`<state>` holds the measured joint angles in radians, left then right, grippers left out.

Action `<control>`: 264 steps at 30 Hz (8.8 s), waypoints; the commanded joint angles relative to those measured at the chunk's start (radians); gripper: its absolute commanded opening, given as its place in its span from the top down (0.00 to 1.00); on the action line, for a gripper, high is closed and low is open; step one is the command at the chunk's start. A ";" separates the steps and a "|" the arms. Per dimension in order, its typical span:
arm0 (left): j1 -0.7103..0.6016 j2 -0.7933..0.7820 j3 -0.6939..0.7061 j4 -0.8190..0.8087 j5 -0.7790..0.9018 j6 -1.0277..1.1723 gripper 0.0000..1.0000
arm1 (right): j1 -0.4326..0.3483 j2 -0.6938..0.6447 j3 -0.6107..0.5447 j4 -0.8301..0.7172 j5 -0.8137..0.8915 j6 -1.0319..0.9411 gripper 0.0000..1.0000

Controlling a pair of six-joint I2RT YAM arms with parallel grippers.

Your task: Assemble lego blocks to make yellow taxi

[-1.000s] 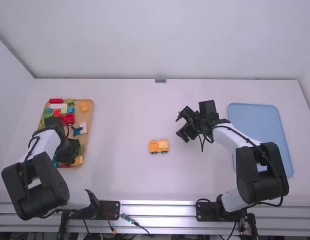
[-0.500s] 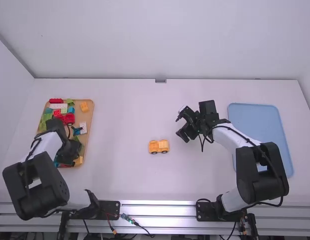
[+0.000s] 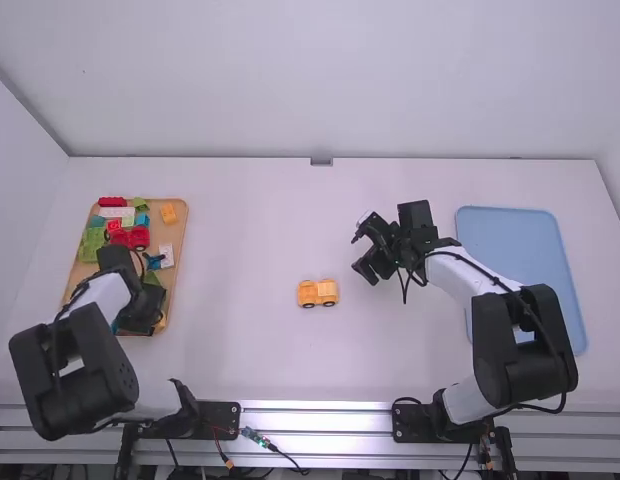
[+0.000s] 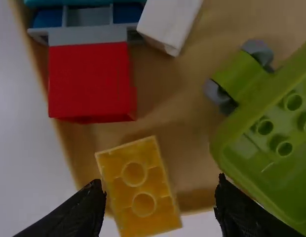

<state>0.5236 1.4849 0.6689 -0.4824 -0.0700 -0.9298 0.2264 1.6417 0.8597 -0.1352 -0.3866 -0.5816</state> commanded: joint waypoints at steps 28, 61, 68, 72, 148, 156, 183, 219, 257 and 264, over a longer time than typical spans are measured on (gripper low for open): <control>0.000 0.008 -0.071 0.083 0.055 0.003 0.59 | 0.004 -0.007 -0.008 -0.002 -0.008 0.002 0.01; -0.042 -0.113 0.095 0.090 0.369 0.345 0.99 | 0.004 -0.008 0.080 0.118 -0.463 0.370 0.01; -0.179 -0.402 -0.069 0.333 0.670 0.563 0.99 | 0.004 -0.007 0.076 0.237 -0.580 0.533 0.01; -0.310 -0.483 -0.120 0.412 0.687 0.568 0.99 | 0.004 -0.007 0.076 0.297 -0.777 0.529 0.01; -0.718 0.020 -0.111 1.091 1.051 0.647 0.01 | 0.087 -0.008 0.084 0.378 -0.617 0.612 1.00; -0.665 -0.044 0.052 0.487 0.798 0.900 0.01 | 0.132 -0.008 0.241 -0.031 -0.287 0.480 1.00; -0.060 -0.075 0.314 -0.091 0.506 0.646 0.01 | 0.656 0.489 0.867 -0.720 0.288 -0.030 1.00; -0.008 -0.737 -0.236 0.371 0.514 0.710 0.01 | 0.684 0.642 0.842 -0.653 0.307 -0.077 1.00; -0.005 -0.595 -0.236 0.442 0.612 0.631 0.01 | 0.686 0.540 0.837 -0.605 0.319 -0.074 0.01; -0.007 -0.586 -0.236 0.489 0.809 0.844 0.01 | 0.548 0.353 0.813 -0.635 0.152 -0.106 0.01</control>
<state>0.5144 0.8974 0.4362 -0.0067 0.5922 -0.2123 0.8234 2.0693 1.6928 -0.7620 -0.1505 -0.6651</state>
